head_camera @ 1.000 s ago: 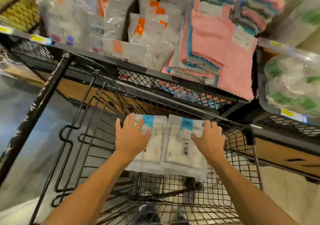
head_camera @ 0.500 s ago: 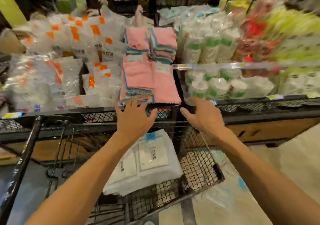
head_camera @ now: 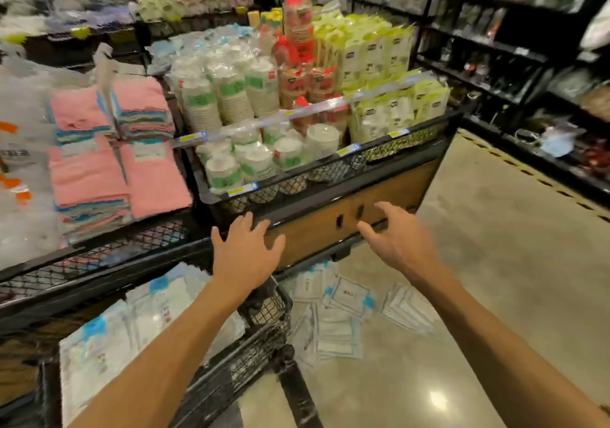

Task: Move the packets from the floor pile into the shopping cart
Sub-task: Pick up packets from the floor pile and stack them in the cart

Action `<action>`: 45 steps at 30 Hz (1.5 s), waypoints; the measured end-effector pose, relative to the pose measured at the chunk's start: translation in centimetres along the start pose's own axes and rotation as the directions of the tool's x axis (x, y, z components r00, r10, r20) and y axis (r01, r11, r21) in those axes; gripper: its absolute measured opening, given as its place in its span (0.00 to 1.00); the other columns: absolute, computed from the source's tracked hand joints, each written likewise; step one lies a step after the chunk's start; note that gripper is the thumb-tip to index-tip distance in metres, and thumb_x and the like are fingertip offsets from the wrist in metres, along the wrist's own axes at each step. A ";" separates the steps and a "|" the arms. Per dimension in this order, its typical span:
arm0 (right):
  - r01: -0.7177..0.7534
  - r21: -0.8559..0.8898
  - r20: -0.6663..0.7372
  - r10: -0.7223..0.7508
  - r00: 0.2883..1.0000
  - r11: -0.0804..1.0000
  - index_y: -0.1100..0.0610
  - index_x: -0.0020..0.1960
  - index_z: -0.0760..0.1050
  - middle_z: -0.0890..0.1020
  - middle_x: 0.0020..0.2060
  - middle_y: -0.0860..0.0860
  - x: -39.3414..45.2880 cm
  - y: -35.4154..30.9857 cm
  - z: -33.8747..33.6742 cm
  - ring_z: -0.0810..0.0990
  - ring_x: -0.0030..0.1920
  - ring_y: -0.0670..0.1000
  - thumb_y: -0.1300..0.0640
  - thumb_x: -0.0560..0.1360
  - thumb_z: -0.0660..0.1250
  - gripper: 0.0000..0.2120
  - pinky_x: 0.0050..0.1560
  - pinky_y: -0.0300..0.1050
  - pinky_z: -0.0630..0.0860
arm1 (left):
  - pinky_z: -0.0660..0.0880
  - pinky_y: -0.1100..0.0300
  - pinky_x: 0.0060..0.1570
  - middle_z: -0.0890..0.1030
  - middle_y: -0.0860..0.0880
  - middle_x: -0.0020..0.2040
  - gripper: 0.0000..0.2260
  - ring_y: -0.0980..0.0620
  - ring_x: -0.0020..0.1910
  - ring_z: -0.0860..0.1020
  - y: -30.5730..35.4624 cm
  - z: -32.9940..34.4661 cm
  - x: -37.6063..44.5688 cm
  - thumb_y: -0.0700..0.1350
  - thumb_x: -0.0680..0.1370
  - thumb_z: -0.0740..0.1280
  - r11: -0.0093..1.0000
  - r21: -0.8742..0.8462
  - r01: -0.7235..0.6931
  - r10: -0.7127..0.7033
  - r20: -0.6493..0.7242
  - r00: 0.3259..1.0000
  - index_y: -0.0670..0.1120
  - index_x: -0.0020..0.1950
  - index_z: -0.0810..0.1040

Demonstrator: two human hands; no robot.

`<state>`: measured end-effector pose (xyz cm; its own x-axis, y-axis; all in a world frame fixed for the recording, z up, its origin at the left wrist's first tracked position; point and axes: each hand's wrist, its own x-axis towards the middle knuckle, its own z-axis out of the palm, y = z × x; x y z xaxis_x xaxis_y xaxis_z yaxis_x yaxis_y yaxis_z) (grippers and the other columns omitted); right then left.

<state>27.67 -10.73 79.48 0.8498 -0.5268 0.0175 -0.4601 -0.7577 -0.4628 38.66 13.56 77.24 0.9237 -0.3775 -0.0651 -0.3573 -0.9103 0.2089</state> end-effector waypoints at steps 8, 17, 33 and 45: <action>-0.225 -0.001 -0.008 0.225 0.974 0.974 0.53 0.76 0.70 0.78 0.70 0.56 -0.4 14.1 -2.9 0.74 0.69 0.59 0.40 0.80 0.66 0.28 0.64 0.51 0.72 | 0.49 0.38 0.78 0.59 0.49 0.82 0.28 0.49 0.81 0.55 10.5 5.6 2.1 0.66 0.82 0.52 0.985 0.071 -0.155 0.143 0.142 0.979 0.56 0.80 0.64; -0.421 0.031 0.062 0.418 0.906 0.907 0.51 0.75 0.70 0.79 0.68 0.56 5.4 22.0 1.2 0.77 0.66 0.61 0.39 0.78 0.67 0.29 0.63 0.53 0.75 | 0.50 0.38 0.78 0.59 0.48 0.82 0.28 0.48 0.81 0.56 14.6 14.8 11.2 0.63 0.83 0.51 0.970 0.099 -0.221 0.181 0.307 0.934 0.54 0.81 0.61; -0.225 -0.095 0.475 0.243 0.846 0.970 0.51 0.78 0.65 0.76 0.72 0.50 21.5 33.9 21.9 0.74 0.70 0.57 0.41 0.79 0.68 0.32 0.62 0.53 0.74 | 0.52 0.38 0.76 0.60 0.50 0.81 0.31 0.47 0.80 0.56 15.5 38.2 21.4 0.63 0.80 0.45 0.982 0.148 0.115 -0.174 0.496 0.850 0.54 0.83 0.53; 0.387 0.112 0.812 -0.309 0.495 0.915 0.53 0.76 0.70 0.75 0.72 0.53 32.6 48.1 56.4 0.73 0.71 0.60 0.50 0.78 0.73 0.29 0.67 0.52 0.71 | 0.72 0.51 0.64 0.78 0.45 0.65 0.22 0.44 0.65 0.75 14.6 76.2 22.9 0.55 0.82 0.64 0.588 -0.253 0.768 -0.533 0.593 0.604 0.48 0.74 0.69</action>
<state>47.73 -42.66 7.81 0.7715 0.2860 -0.5683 -0.0638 -0.8540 -0.5163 44.08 -21.32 4.50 0.6662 0.1570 -0.7291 0.5346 -0.7822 0.3201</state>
